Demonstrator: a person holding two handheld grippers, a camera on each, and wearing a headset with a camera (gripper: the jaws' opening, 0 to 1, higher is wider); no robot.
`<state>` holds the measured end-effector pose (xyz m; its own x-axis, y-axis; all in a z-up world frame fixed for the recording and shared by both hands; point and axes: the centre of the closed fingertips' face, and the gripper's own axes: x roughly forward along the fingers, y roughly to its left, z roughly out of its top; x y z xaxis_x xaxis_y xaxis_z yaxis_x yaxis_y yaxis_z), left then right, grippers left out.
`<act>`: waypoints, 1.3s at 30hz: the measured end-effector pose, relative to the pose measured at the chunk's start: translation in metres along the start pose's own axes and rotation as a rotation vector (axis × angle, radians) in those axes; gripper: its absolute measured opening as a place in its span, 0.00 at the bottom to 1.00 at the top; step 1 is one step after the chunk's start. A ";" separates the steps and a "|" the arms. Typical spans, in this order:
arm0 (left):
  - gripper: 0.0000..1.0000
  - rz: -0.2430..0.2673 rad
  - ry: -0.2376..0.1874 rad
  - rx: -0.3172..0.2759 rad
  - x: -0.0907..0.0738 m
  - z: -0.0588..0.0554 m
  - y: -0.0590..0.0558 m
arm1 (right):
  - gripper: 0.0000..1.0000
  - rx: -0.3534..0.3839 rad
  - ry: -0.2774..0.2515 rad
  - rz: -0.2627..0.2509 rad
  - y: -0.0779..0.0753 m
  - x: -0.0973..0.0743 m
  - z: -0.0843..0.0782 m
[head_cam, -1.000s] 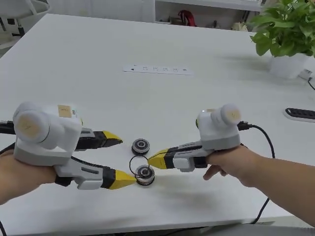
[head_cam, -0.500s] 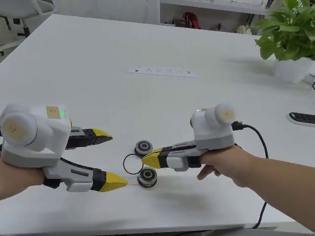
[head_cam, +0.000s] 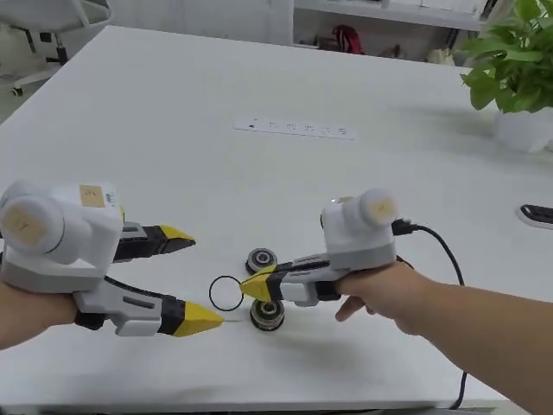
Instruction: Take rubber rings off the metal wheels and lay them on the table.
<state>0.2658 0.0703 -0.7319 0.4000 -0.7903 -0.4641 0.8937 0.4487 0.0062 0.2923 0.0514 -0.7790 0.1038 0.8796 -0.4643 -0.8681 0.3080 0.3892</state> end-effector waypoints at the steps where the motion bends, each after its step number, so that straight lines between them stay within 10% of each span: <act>1: 0.68 0.000 0.001 0.000 0.000 -0.001 0.000 | 0.00 -0.004 0.002 -0.003 0.000 0.001 -0.001; 39: 0.69 -0.013 0.022 0.011 0.006 0.000 0.000 | 0.30 -0.156 -0.003 -0.046 -0.005 -0.013 0.002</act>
<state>0.2680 0.0657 -0.7351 0.3838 -0.7868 -0.4834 0.9010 0.4338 0.0092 0.2967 0.0395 -0.7733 0.1464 0.8669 -0.4766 -0.9273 0.2880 0.2391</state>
